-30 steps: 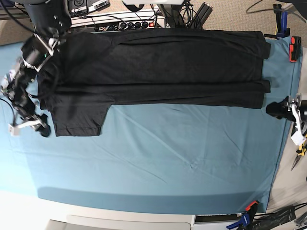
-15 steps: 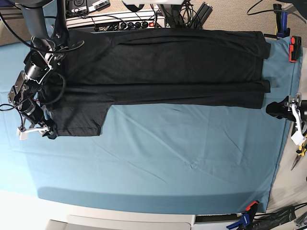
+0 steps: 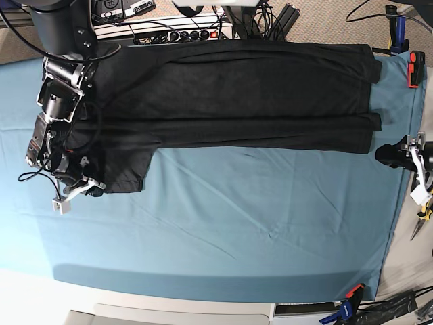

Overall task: Fold the T-shirt properly
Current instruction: 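Move the right gripper to the strip's end and grasp it, then fold the grasped end inward toward the strip's middle with the right gripper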

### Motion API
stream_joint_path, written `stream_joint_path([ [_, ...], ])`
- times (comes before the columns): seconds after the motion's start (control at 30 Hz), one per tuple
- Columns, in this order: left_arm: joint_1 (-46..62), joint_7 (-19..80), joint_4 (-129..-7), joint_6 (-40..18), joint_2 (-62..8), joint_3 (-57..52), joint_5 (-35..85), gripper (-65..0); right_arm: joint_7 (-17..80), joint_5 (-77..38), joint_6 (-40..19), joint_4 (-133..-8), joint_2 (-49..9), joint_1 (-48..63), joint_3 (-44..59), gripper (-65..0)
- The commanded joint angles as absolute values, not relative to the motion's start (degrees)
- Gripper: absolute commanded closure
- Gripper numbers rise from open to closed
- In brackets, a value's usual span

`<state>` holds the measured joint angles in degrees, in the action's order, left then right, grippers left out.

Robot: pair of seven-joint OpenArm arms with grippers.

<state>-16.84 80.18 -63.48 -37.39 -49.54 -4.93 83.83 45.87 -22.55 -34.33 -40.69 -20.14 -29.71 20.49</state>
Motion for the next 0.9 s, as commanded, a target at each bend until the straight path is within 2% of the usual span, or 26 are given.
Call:
stream_joint_path([
  [0.0, -18.11, 80.00, -64.14, -37.58, -51.13, -5.43, 85.00, -24.9, 49.80, -21.37, -34.39, -41.43, -20.64, -30.50, 20.21, 0.0],
  [0.17, -18.11, 80.00, -64.14, -37.58, -51.11, -5.43, 85.00, -24.9, 55.42, -22.63, -40.00, -47.81, -20.64, -29.91, 20.29, 0.0],
  [0.5, -18.11, 80.00, -64.14, -37.58, -51.13, -5.43, 85.00, -24.9, 70.37, -35.51, -40.00, -73.06, -21.78, -22.72, 20.29, 0.0],
  [0.87, -18.11, 80.00, -64.14, -37.60, -51.11, -5.43, 85.00, -24.9, 75.48, -47.09, -40.00, -93.47, -22.22, -3.73, 20.29, 0.0],
])
